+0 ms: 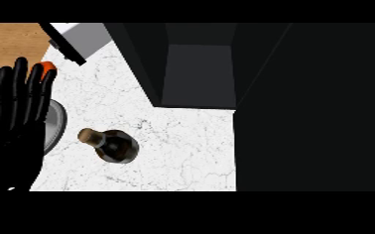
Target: Pick up the wine, place it into the cabinet and close the cabinet
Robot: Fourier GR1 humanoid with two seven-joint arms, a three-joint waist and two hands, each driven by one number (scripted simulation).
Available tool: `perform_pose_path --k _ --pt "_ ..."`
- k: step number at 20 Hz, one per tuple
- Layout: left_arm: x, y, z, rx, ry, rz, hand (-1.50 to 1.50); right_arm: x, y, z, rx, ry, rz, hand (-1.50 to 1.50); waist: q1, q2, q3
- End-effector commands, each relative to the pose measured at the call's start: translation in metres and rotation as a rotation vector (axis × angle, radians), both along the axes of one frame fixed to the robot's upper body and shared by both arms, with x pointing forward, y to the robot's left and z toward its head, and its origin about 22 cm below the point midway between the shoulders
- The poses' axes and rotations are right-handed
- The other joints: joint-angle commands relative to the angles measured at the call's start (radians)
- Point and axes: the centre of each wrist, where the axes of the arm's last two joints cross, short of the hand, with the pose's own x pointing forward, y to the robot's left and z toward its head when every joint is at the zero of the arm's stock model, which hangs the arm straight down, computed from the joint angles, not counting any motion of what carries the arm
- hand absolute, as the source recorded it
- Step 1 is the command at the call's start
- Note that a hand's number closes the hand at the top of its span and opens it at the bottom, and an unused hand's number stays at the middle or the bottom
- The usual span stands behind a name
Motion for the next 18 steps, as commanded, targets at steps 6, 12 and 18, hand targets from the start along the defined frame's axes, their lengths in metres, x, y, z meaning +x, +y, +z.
perform_pose_path --k 6,12,18 --pt "-0.015 0.024 -0.007 -0.078 0.008 -0.364 -1.5 -0.035 -0.005 0.0 -0.008 0.002 0.105 -1.5 -0.036 -0.023 0.004" --pt "-0.033 0.025 0.0 -0.299 0.322 -0.494 -1.5 -0.06 0.012 0.009 0.083 0.226 0.391 -1.5 -0.031 -0.027 0.005" --pt "-0.06 0.052 0.053 -0.308 0.358 -0.508 -1.5 -0.088 0.009 0.042 0.107 0.215 0.392 -1.5 -0.025 -0.023 0.005"
